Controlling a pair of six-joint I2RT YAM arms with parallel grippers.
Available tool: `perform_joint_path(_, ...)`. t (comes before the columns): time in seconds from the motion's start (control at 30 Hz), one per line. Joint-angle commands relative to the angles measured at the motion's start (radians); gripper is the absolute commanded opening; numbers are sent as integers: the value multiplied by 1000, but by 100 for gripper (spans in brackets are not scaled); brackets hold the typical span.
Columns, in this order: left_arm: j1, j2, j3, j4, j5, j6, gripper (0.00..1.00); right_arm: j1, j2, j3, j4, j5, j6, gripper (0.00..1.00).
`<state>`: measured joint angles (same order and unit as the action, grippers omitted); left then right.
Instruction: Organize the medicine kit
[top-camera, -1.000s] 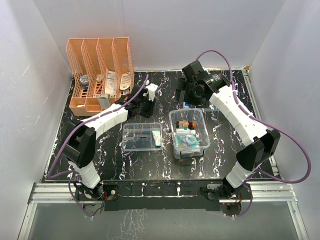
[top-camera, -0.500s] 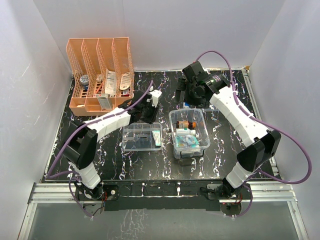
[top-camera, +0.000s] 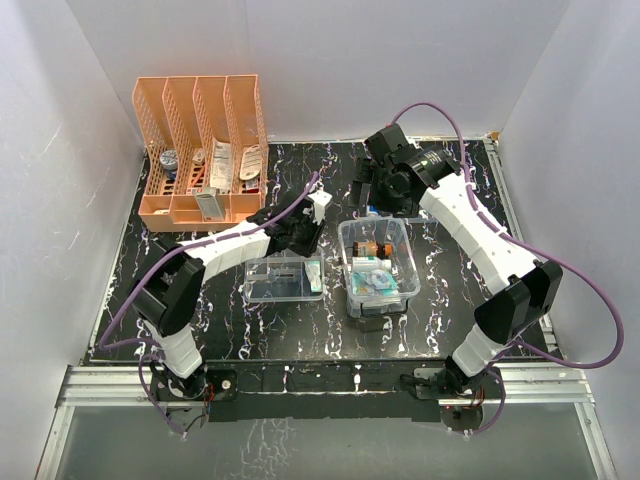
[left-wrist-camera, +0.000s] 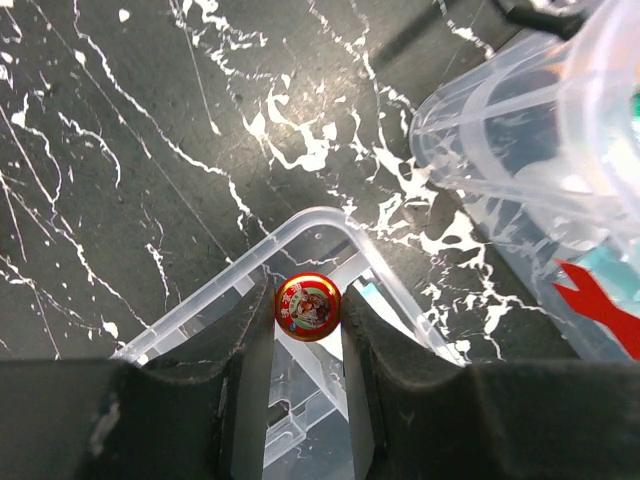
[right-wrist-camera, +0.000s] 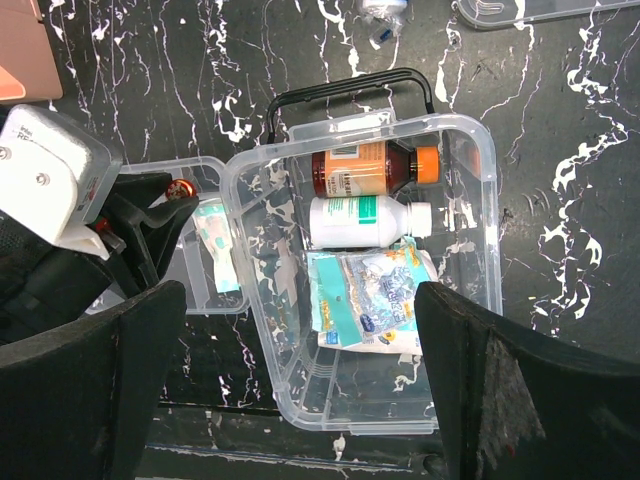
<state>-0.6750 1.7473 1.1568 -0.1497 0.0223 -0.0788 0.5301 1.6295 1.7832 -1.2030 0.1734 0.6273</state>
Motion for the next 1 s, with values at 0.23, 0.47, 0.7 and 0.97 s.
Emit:
perform_joint_path(0.23,2,20,-20,18,-28,12,11,3,-42,-2,34,17,-12,98)
perform_joint_path(0.47,2,33,-24,24,-36,11,11,4,-42,-4,33,14,-14,98)
perform_joint_path(0.7,2,49,-10,23,-47,12,15,4,-52,-16,36,11,-12,98)
perform_joint_path(0.97,2,62,4,15,-57,17,29,3,-61,-31,39,10,-8,98)
